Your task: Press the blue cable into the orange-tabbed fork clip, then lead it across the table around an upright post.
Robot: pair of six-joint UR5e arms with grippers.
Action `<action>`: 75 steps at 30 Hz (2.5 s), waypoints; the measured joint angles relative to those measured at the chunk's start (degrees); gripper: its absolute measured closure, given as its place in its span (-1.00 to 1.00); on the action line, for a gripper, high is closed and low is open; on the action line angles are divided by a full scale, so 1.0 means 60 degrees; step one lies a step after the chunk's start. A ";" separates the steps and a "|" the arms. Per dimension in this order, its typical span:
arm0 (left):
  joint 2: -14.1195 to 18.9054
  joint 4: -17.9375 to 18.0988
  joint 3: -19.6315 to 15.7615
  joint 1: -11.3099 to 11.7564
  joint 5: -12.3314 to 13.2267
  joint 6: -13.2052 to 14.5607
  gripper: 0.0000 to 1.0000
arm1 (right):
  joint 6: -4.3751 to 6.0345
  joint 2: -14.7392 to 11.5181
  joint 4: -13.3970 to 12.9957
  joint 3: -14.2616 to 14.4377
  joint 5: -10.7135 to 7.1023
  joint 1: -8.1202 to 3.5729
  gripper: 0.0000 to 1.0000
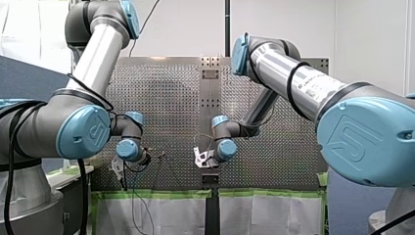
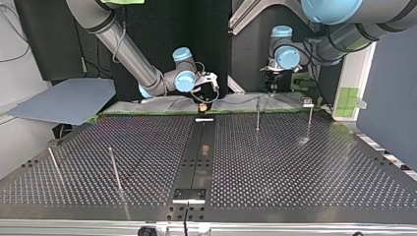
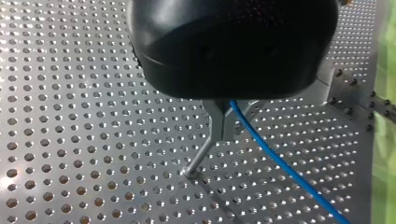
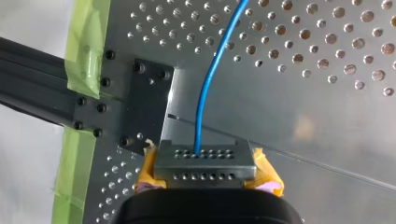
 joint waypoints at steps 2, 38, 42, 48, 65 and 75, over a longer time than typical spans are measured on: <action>-0.0012 -0.0084 0.0113 -0.0001 0.0017 -0.0036 1.00 | -0.0016 -0.0003 0.0018 -0.0011 0.0008 -0.0011 1.00; -0.0040 -0.0460 -0.0072 -0.0442 -0.0925 0.0646 1.00 | -0.0077 -0.0006 0.0126 0.0023 -0.0005 -0.0063 1.00; -0.0047 -0.0323 -0.0203 -0.0454 -0.0985 0.0695 1.00 | -0.0081 -0.0002 0.0126 0.0043 -0.0005 -0.0063 1.00; -0.0050 0.0156 -0.0243 -0.0376 -0.0854 0.0623 1.00 | -0.0082 -0.0005 0.0125 0.0020 -0.0006 -0.0063 1.00; -0.1040 0.0900 0.0021 -0.0113 0.0297 -0.0165 1.00 | -0.0212 -0.0012 0.0139 0.0074 -0.0006 -0.0143 1.00; -0.0604 0.1126 0.0297 0.0023 0.0574 -0.0662 1.00 | -0.0238 -0.0012 0.0205 -0.0010 -0.0020 -0.0211 1.00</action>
